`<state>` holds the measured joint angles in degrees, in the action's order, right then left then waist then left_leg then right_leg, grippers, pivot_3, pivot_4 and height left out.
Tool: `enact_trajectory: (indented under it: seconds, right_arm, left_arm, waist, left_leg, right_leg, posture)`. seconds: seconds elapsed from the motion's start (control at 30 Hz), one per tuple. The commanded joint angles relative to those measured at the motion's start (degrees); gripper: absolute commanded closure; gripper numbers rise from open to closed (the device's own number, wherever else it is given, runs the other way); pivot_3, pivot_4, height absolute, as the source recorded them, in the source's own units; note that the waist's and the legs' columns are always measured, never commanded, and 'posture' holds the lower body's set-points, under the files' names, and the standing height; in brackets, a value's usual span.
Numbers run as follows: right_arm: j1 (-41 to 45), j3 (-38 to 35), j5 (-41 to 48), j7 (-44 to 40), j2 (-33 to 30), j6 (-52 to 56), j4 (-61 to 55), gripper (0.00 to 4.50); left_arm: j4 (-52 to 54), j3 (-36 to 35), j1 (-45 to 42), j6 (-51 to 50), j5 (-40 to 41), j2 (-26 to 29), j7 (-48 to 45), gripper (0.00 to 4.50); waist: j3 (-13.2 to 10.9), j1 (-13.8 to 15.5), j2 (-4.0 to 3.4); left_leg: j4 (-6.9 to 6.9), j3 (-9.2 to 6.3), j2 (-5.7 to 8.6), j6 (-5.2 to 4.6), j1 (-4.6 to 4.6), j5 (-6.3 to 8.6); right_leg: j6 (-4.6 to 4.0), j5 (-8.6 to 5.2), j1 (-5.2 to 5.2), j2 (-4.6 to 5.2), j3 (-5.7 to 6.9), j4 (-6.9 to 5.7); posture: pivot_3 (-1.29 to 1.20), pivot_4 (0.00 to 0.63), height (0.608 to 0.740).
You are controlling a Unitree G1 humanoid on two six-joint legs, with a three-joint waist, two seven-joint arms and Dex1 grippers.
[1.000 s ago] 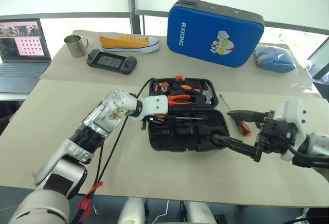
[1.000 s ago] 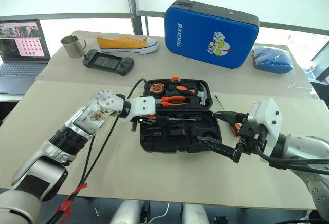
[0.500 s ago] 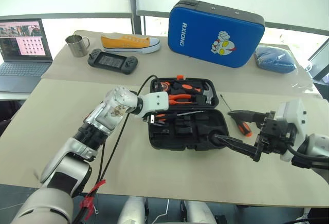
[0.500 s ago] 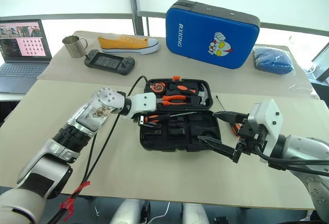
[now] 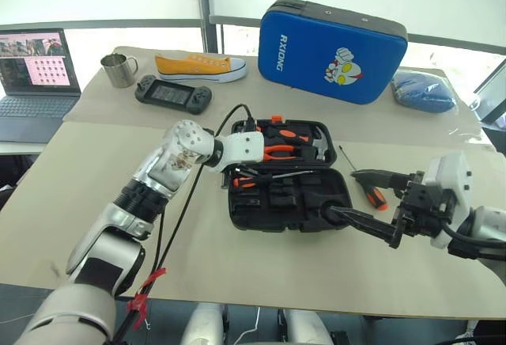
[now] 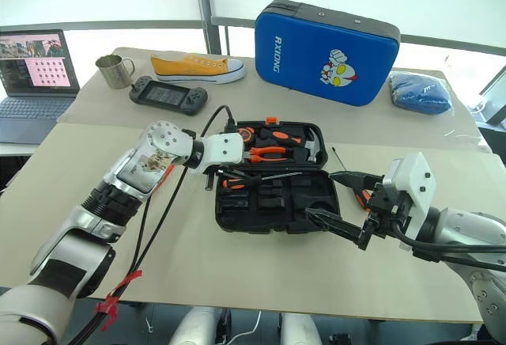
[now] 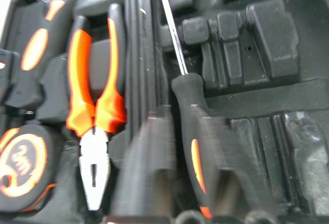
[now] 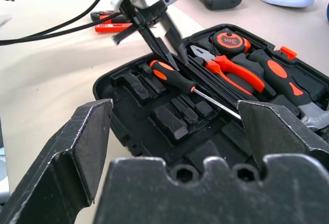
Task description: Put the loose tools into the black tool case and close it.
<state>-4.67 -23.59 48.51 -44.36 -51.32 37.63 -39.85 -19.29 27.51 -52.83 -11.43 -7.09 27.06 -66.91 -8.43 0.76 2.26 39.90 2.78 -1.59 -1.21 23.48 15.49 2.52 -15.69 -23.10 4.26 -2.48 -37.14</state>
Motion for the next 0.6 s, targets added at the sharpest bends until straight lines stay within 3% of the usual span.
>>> enact_trajectory:
  seconds: [0.03, 0.6]
  right_arm:
    - [-0.4, -2.1, 0.1, -0.2, 0.4, -1.4, -0.9, 0.00]
    - [-2.0, -3.2, 0.2, 0.8, 0.8, -1.2, -2.1, 0.00]
  left_arm:
    - [-1.8, 0.0, -3.0, 2.5, -1.4, -1.8, 0.7, 4.48]
    - [-9.6, 3.5, -4.1, 11.2, -7.7, -5.7, -0.1, 4.48]
  waist:
    - [0.0, 0.0, 0.00]
    - [0.0, 0.1, 0.00]
  left_leg:
    - [0.01, 0.00, 0.00, 0.00, 0.01, 0.00]
    - [0.04, -0.01, 0.03, -0.02, 0.00, 0.01]
  right_leg:
    - [0.00, 0.00, 0.00, 0.00, 0.00, 0.00]
    - [0.04, 0.02, 0.03, 0.02, -0.01, 0.00]
  posture:
    - [0.00, 0.150, 0.740]
    - [0.00, 0.150, 0.740]
